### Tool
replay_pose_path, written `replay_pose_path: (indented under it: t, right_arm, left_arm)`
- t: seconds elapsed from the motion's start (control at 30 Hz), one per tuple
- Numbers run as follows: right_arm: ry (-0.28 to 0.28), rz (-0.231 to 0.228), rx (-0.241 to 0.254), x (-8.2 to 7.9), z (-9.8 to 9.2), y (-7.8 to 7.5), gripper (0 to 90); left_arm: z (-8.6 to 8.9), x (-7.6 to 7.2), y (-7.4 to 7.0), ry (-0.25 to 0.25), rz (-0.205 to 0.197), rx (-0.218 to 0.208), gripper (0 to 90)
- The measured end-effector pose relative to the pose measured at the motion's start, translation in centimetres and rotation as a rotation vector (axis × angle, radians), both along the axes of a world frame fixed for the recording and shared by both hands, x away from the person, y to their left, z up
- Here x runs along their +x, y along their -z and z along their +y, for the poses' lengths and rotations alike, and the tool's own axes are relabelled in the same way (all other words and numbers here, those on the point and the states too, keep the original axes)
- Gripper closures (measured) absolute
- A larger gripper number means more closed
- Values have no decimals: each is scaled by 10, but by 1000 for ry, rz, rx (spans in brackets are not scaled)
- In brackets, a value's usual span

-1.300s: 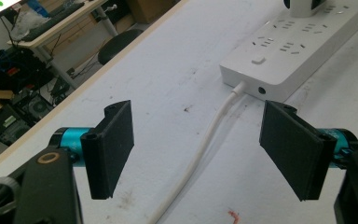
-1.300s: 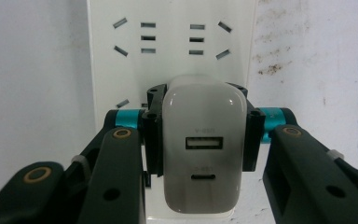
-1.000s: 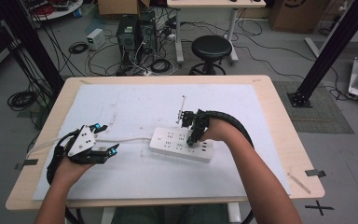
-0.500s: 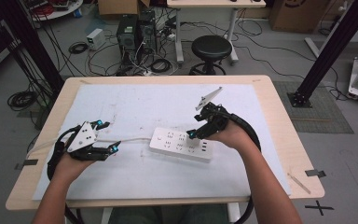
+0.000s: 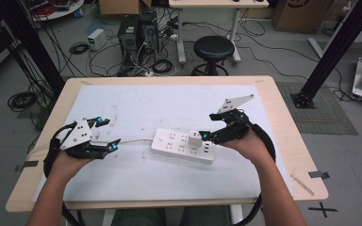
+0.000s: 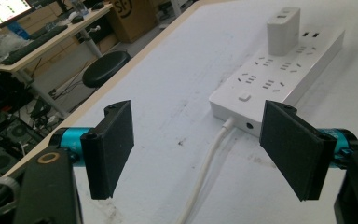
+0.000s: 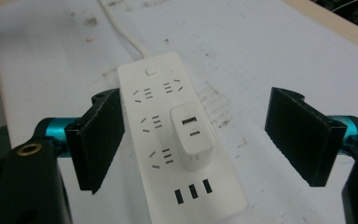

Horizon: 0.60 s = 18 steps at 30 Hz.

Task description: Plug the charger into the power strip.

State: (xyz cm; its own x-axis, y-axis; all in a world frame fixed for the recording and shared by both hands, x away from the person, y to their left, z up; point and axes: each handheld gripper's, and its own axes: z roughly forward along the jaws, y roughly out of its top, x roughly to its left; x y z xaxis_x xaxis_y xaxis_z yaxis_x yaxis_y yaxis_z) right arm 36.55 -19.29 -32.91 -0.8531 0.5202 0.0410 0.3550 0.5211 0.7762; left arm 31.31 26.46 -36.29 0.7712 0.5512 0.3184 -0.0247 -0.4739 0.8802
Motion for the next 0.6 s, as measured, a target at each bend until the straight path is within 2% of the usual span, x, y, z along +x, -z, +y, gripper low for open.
replay_pose_path:
  t: [0.03,0.13,0.17,0.2,0.27,0.47,0.6]
  right_arm:
    - [4,-6,20,-2,-4,1,201]
    - [22,-14,55,-6,-14,4,201]
    - [30,-20,67,-7,-17,5,201]
    - [29,-24,83,-8,-19,6,201]
    - [41,-27,97,-9,-23,8,201]
    - [49,-32,118,-12,-29,10,200]
    - [51,-40,112,-11,-30,8,201]
  left_arm:
    - [0,0,1,3,2,-18,260]
    - [2,2,3,18,4,-13,255]
    - [1,2,5,16,8,-24,255]
    - [1,3,5,16,14,-11,255]
    - [0,3,7,12,21,-13,255]
    - [0,3,8,7,23,-25,255]
    - [0,5,7,3,22,-13,255]
